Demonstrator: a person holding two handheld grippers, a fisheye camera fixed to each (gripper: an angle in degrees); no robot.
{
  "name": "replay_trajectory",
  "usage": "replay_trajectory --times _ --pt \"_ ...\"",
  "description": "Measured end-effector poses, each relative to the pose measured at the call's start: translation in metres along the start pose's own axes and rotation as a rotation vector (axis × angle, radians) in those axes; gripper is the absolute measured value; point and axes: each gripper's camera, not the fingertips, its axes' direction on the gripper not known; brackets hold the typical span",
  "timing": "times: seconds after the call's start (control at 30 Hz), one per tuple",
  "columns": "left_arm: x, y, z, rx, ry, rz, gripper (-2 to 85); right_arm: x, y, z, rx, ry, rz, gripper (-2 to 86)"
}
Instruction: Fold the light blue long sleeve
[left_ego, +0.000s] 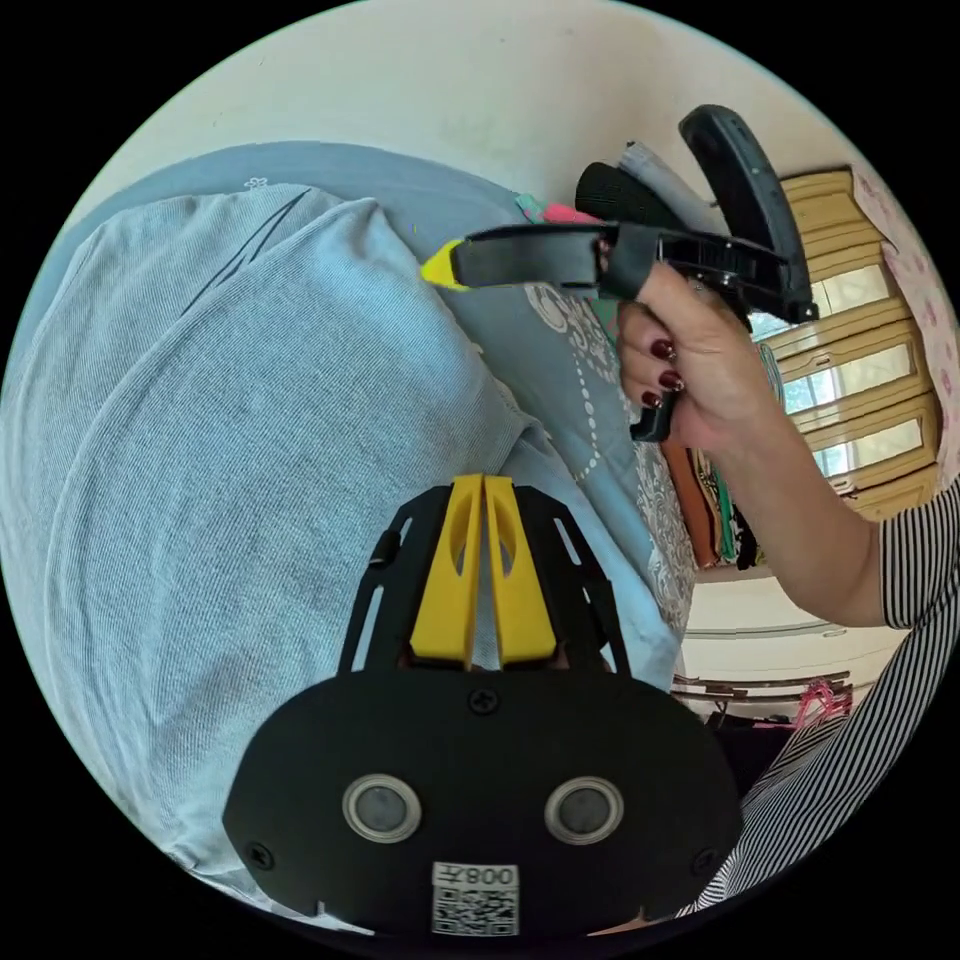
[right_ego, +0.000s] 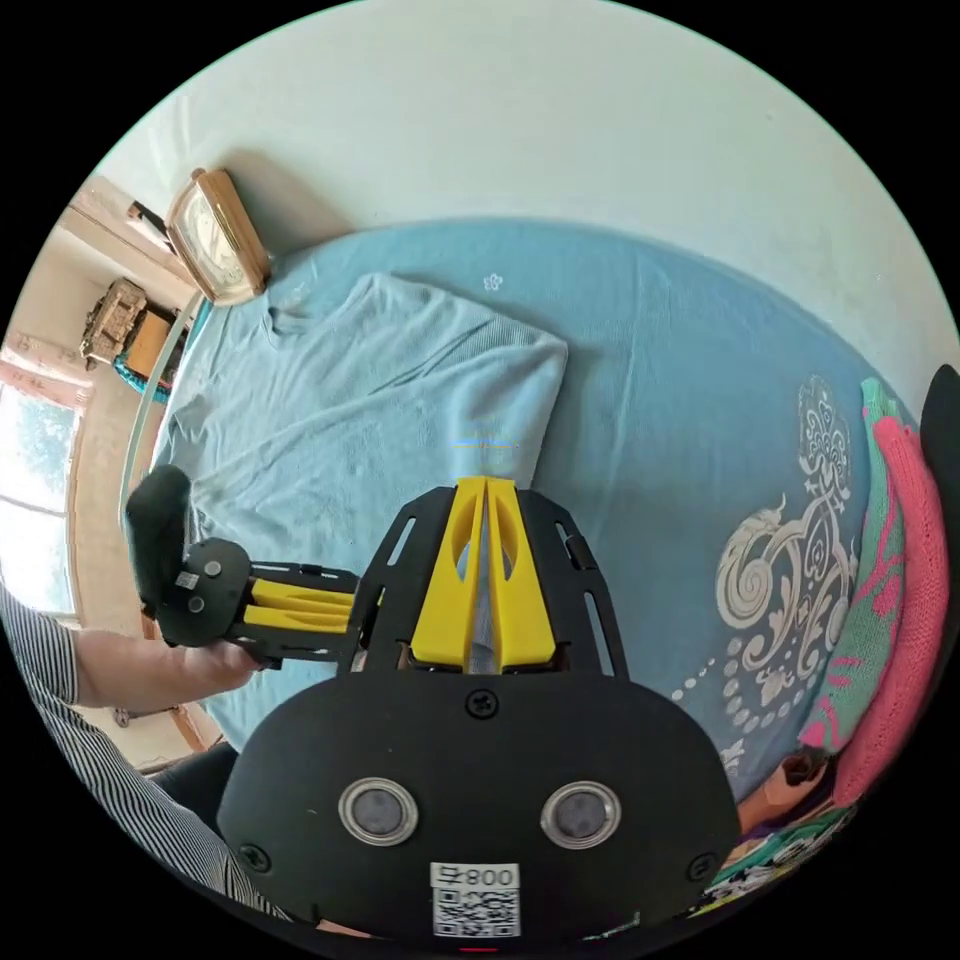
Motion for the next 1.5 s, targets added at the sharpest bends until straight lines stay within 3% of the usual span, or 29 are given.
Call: replay_trajectory --times 0.17,0.33,0.47,0.53,0.6,0.77,1.07,1.23,1.37,1.5 --pt "-0.013 0.073 -0.06 0.025 -0.032 -0.017 0.2 -0.014 -0.007 -0.001 0.014 -0.063 0.075 0.0" --pt "-0.037 0.194 -0.154 0.126 -0.109 -0.145 0.2 -0.071 0.006 -0.023 0.074 -0.048 -0.012 0.0" --pt "-0.08 0.318 -0.231 0.16 -0.279 -0.376 0.3 -0.106 0.02 0.018 -0.125 -0.017 -0.022 0.0" --pt "-0.107 0.364 -0.244 0.094 -0.269 -0.47 0.3 -0.112 0.021 0.017 -0.079 -0.052 0.01 0.0" --pt "-0.128 0.422 -0.275 0.18 -0.14 -0.555 0.4 -0.126 0.014 0.014 -0.11 -0.055 0.034 0.1" --pt "-0.131 0.547 -0.357 0.3 -0.16 -0.636 1.1 -0.192 0.006 0.001 -0.088 -0.082 -0.07 0.1" --pt "-0.145 0.847 -0.539 0.582 -0.507 -1.041 10.5 -0.374 -0.001 0.04 -0.249 -0.301 -0.374 0.1" --pt "-0.19 0.935 -0.586 0.649 -0.443 -1.114 10.8 -0.439 0.004 0.048 -0.302 -0.341 -0.431 0.1" --pt "-0.227 1.0 -0.607 0.535 -0.403 -1.209 4.4 -0.469 0.013 0.048 -0.341 -0.342 -0.453 0.1" --pt "-0.204 1.08 -0.652 0.697 -0.329 -1.138 3.4 -0.478 0.023 0.043 -0.369 -0.387 -0.428 0.1"
